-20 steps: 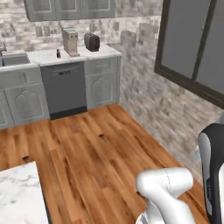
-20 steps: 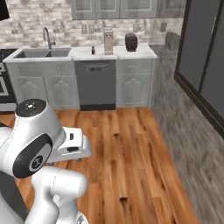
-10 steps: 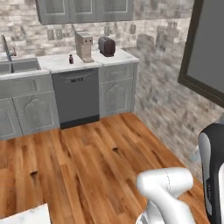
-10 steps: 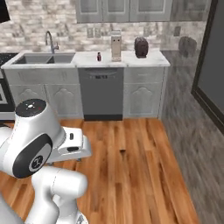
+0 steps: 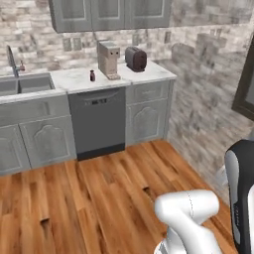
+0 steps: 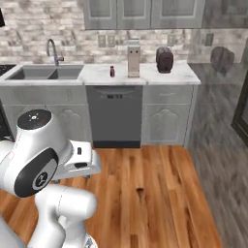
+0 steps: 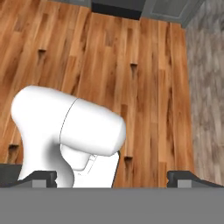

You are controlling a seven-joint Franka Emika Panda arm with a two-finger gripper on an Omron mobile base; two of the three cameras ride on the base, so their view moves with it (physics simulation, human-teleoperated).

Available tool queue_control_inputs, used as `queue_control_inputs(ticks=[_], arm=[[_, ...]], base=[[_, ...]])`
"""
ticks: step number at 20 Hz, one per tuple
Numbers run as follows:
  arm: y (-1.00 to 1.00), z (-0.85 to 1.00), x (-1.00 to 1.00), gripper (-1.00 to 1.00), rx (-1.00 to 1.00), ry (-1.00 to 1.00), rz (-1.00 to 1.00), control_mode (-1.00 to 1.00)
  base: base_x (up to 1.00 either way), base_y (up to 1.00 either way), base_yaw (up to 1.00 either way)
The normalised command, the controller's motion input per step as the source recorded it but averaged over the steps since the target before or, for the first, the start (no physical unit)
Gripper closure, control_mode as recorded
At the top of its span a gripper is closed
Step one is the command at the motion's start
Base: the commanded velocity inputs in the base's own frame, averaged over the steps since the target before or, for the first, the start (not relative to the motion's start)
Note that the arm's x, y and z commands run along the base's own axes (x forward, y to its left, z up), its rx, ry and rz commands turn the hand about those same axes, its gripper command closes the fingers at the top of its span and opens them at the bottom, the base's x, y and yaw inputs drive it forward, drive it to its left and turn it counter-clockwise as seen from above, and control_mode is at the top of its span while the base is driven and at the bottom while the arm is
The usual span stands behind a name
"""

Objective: There is a wine glass and glass cup on the dining counter. Place the wine bottle next to the wine glass and the juice bottle next to the glass cup.

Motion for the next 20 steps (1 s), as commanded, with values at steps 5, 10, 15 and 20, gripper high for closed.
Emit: queue_control_inputs(ticks=[5, 10, 15, 20], arm=[[0.0, 0.0, 0.0, -1.0, 0.0, 0.0, 0.0, 1.0], [0.0, 0.0, 0.0, -1.0, 0.0, 0.0, 0.0, 1.0], [0.0, 0.0, 0.0, -1.0, 0.0, 0.0, 0.0, 1.0], [0.0, 0.0, 0.0, -1.0, 0.0, 0.0, 0.0, 1.0]], base=[[0.94, -0.01, 0.06], [0.87, -0.04, 0.16], [0.84, -0.09, 0.16], [0.8, -0.18, 0.11]])
